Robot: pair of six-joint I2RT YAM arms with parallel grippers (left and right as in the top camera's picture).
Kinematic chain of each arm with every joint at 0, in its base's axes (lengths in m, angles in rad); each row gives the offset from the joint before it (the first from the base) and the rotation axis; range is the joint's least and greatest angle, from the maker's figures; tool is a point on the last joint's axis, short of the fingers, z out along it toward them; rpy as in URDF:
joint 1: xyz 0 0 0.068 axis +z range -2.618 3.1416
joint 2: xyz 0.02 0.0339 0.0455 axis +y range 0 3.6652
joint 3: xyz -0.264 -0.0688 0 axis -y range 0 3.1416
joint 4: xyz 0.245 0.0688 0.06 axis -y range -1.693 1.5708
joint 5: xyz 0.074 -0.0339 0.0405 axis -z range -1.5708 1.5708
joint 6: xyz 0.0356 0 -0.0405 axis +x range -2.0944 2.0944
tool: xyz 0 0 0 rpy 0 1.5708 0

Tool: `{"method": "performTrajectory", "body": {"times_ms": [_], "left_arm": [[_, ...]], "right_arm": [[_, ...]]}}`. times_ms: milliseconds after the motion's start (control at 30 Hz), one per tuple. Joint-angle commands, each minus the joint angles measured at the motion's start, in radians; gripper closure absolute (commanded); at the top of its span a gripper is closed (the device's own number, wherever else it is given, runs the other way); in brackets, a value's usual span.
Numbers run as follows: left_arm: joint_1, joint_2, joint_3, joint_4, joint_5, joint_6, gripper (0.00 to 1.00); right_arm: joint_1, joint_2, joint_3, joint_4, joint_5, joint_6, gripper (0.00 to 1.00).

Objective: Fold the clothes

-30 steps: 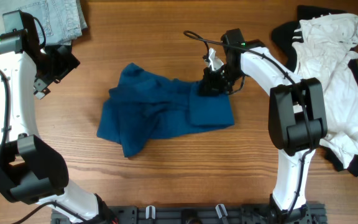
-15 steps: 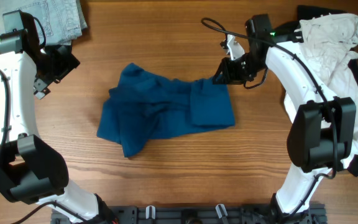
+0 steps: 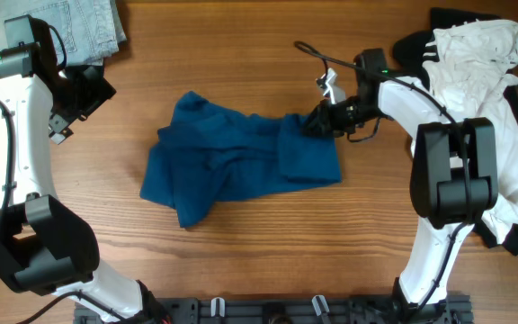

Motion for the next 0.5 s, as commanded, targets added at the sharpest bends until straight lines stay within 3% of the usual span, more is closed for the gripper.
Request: {"method": "performTrajectory", "body": {"times_ms": [0,167,233,333,467], "left_arm": [[-0.001,0.006,0.014,-0.003,0.009,-0.002,0.0],[-0.001,0.006,0.012,0.001,0.039,-0.001,0.0],[-0.002,0.006,-0.007,0.025,0.09,0.023,0.0],[-0.006,0.011,-0.064,0.088,0.173,0.085,0.0],[-0.013,0.043,-0.151,0.188,0.286,0.146,0.0]], "right_arm": [[-0.062,0.041,-0.02,0.01,0.035,-0.025,0.79],[-0.077,-0.056,0.02,-0.035,0.016,-0.026,0.74],[-0.076,-0.117,0.038,-0.052,0.016,-0.023,0.58],[-0.076,-0.208,0.042,-0.054,0.019,0.024,0.03],[-0.076,-0.303,0.042,-0.058,0.021,0.072,0.01]]}}
